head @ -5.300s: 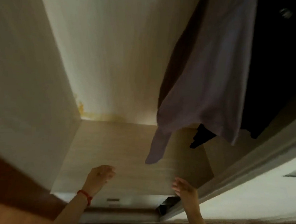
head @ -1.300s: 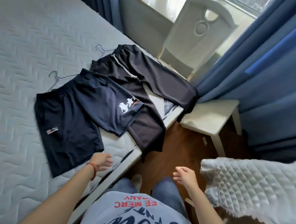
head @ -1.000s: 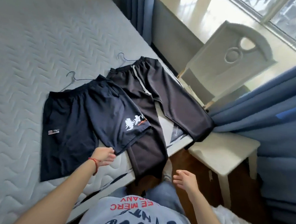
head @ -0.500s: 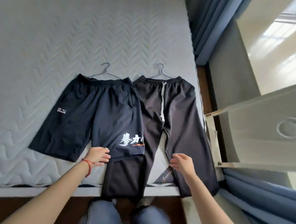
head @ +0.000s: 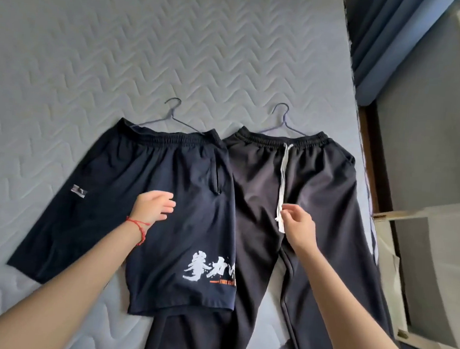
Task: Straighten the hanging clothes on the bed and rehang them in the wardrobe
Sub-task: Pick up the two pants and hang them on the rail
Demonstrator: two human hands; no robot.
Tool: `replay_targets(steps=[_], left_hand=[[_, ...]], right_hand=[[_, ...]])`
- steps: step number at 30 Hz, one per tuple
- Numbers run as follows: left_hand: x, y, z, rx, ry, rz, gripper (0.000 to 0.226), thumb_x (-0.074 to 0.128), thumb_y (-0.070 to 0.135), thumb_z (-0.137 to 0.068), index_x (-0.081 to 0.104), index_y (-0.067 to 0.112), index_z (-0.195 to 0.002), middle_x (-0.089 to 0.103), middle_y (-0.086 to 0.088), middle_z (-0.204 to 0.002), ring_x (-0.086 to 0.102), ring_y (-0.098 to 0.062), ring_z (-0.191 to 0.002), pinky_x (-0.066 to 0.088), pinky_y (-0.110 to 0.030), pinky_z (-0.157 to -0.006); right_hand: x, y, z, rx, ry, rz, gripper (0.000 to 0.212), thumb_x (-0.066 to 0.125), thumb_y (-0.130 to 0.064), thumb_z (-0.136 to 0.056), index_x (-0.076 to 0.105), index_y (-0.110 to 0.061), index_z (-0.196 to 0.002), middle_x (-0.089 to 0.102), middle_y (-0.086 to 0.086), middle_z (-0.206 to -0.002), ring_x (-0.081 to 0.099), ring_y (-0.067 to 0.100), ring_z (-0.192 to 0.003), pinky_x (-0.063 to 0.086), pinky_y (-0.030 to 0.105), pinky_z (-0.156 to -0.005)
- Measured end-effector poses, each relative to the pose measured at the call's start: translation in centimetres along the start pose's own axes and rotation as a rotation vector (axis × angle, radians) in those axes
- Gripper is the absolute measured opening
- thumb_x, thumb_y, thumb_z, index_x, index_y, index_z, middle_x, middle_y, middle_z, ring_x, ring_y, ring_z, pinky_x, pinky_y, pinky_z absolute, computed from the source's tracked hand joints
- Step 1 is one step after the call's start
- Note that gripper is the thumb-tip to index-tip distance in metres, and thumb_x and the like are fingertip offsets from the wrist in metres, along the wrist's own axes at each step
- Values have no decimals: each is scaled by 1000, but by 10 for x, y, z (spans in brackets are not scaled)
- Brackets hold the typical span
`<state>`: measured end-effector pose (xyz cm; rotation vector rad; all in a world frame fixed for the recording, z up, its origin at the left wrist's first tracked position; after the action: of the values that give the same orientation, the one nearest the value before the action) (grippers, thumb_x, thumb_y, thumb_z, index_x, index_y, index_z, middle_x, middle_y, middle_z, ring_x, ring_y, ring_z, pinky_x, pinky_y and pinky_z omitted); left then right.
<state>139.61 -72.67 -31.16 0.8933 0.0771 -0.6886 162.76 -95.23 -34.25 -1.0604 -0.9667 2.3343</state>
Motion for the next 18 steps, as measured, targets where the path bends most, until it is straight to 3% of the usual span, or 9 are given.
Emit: replay_targets(steps=[5, 9, 11, 12, 13, 14, 15, 17, 18], left_hand=[[11, 14, -107, 198, 132, -35, 23, 49, 8, -88, 64, -2, -103, 65, -5, -75, 58, -14, -68, 47, -25, -62], [22, 34, -181, 338, 247, -86, 27, 53, 1, -84, 64, -4, -108, 67, -27, -104, 62, -30, -99, 48, -45, -96], [33, 51, -214, 358, 267, -94, 30, 52, 12, -80, 63, -11, -96, 60, -32, -90, 62, -30, -100, 49, -38, -87], [40, 61, -228, 364, 272, -96, 34, 49, 19, -75, 59, -13, -82, 52, -29, -79, 41, -12, -102, 45, -35, -79], [46, 71, -237, 357, 276, -111, 33, 45, 22, -71, 53, -10, -70, 45, -26, -75, 39, -25, -73, 42, -36, -73], [55, 78, -250, 342, 265, -115, 32, 43, 22, -72, 52, -9, -67, 45, -33, -77, 41, -25, -73, 43, -40, -71], [63, 85, -259, 307, 254, -113, 34, 45, 19, -77, 56, -13, -75, 49, -43, -90, 48, -32, -74, 45, -43, -74], [74, 95, -275, 227, 281, -16, 32, 47, 12, -88, 59, -14, -102, 61, -33, -111, 59, -37, -102, 45, -38, -88], [79, 97, -282, 200, 271, 112, 27, 46, 9, -89, 57, -11, -104, 67, -25, -106, 59, -34, -108, 44, -37, -92]], right_hand=[[36, 0, -101, -288, 31, 368, 35, 53, -15, -89, 55, -10, -124, 53, 10, -133, 45, 27, -125, 35, 35, -100], [65, 39, -138, -369, -22, 695, 47, 53, -20, -91, 43, -9, -136, 31, 11, -151, 25, 28, -140, 20, 38, -112], [77, 57, -139, -431, 97, 749, 44, 49, -21, -93, 46, -8, -134, 35, 12, -149, 28, 30, -140, 18, 43, -114], [80, 60, -139, -458, 166, 751, 42, 45, -24, -93, 49, -8, -131, 40, 13, -146, 33, 31, -137, 22, 46, -112], [81, 62, -139, -484, 223, 750, 43, 39, -27, -92, 53, -8, -128, 45, 14, -142, 39, 32, -134, 26, 47, -110], [82, 62, -141, -503, 259, 753, 47, 33, -30, -90, 55, -8, -125, 49, 14, -139, 43, 33, -131, 29, 48, -108], [82, 62, -142, -516, 280, 758, 49, 30, -31, -89, 56, -7, -124, 50, 15, -137, 45, 33, -129, 30, 48, -107], [82, 62, -143, -535, 311, 757, 49, 30, -30, -88, 57, -7, -122, 52, 15, -136, 46, 34, -128, 30, 47, -106], [82, 63, -144, -547, 326, 762, 49, 30, -29, -88, 58, -6, -121, 53, 16, -135, 47, 34, -127, 28, 45, -106]])
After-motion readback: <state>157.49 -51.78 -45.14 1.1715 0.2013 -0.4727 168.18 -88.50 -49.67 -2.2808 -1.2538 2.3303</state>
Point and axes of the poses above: each hand's wrist, its own z-axis away from the middle knuckle, its own x-axis out of the palm, y = z × x, the point moved 3 cm from there along -z, towards the middle knuckle
